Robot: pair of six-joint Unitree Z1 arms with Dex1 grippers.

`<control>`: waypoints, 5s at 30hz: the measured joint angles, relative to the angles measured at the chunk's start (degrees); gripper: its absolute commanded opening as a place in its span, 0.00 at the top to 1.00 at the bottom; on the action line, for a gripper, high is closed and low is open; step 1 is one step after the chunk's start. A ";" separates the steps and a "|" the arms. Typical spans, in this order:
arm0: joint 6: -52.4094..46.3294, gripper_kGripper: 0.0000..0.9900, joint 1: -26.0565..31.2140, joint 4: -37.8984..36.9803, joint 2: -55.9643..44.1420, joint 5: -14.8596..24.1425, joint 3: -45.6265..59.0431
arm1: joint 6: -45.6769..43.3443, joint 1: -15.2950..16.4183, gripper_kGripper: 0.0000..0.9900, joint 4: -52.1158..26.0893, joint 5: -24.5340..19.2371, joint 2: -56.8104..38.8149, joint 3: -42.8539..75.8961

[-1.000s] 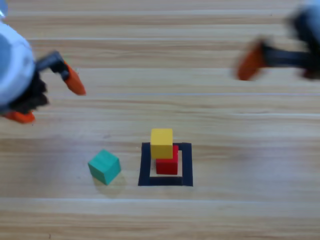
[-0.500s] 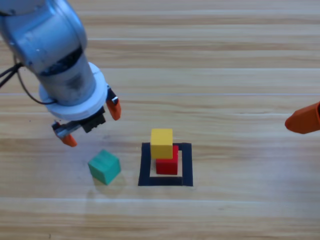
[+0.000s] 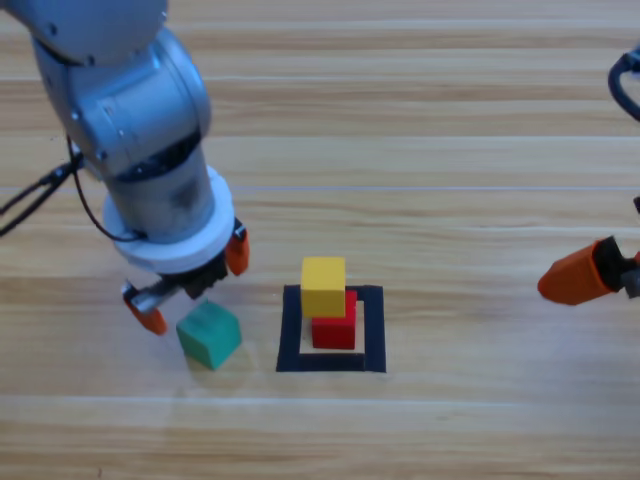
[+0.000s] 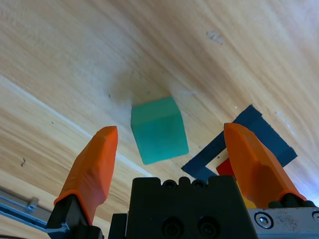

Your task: Stack the blocks in the rectangular block: red at the bottom, yellow in the middle, green on top

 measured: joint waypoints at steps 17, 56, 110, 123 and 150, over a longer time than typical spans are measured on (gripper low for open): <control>-6.63 0.08 -2.76 0.01 1.23 -1.09 -0.01 | -0.54 0.01 0.00 -0.77 1.47 0.30 0.02; -7.51 0.26 -2.75 -2.47 5.07 -2.14 1.19 | -0.93 0.02 0.00 -2.02 1.85 2.35 0.02; 62.50 0.94 3.05 18.88 3.47 -8.02 -29.65 | -1.01 0.03 0.00 -2.25 3.17 2.35 0.02; 58.95 0.93 -2.76 21.42 7.60 -8.17 -34.49 | -1.01 0.03 0.00 -2.28 3.17 2.44 0.02; 50.02 0.93 -5.59 22.16 12.11 -8.10 -37.05 | -1.01 0.03 0.00 -2.39 3.17 2.69 0.02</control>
